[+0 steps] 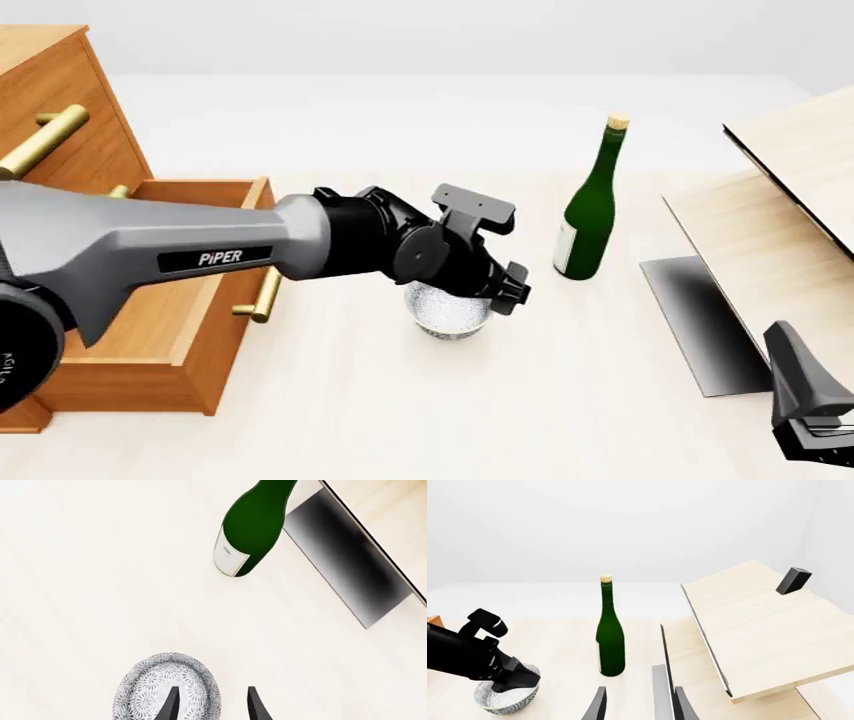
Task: Put the bowl in the bottom drawer of the cabinet.
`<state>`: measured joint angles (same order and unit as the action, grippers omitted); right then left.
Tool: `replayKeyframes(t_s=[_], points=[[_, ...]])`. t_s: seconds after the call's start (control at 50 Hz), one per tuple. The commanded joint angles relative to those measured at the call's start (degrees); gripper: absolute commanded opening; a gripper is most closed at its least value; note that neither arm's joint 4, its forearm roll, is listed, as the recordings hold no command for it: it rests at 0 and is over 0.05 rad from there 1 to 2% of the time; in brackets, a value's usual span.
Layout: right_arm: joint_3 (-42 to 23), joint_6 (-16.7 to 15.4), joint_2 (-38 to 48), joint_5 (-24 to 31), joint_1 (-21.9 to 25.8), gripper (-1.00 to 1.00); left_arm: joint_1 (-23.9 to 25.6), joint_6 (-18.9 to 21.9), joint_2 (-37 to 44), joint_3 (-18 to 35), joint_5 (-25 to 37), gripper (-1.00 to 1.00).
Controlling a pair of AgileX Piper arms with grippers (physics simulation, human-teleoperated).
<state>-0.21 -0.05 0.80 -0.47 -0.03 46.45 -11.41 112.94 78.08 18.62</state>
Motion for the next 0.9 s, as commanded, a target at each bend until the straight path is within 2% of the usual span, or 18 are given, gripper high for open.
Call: replayKeyframes(t_s=[0.02, 0.9], points=[[0.00, 0.00, 0.00, 0.00, 0.00, 1.00, 0.09, -1.01, 1.13, -0.88, -1.32, 1.00], [0.00, -0.01, 0.00, 0.00, 0.00, 1.00, 1.37, -4.72, 4.61, -2.46, -4.46, 1.00]])
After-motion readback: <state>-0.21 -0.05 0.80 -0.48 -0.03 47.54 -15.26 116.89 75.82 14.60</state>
